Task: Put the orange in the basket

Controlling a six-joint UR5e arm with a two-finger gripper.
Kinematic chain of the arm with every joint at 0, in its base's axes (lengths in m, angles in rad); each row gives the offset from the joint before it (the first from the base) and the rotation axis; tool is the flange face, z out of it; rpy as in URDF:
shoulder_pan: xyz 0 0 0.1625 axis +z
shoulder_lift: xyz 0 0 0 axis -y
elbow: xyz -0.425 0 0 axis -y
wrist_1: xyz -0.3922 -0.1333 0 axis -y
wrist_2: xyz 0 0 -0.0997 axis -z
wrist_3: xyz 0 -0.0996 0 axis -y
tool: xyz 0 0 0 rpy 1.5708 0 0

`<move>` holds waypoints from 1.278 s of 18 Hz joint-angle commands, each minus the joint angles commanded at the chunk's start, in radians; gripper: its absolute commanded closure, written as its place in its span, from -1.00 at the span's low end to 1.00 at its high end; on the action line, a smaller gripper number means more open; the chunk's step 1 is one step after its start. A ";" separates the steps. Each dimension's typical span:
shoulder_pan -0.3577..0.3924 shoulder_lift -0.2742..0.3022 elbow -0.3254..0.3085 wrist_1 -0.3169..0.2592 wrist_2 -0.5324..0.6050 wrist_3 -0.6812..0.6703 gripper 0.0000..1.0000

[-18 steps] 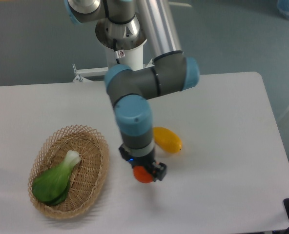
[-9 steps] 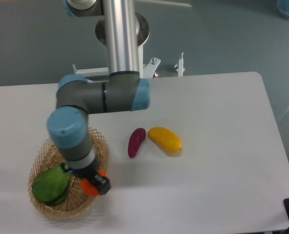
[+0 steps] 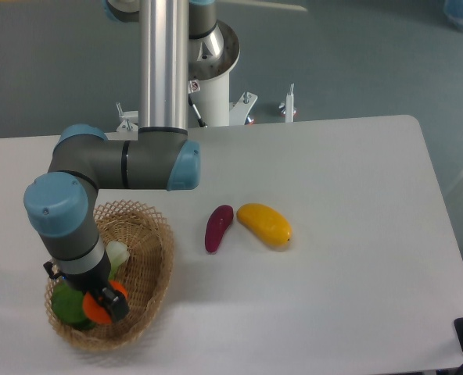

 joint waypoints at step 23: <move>0.348 0.095 -0.025 0.006 0.046 0.084 -1.00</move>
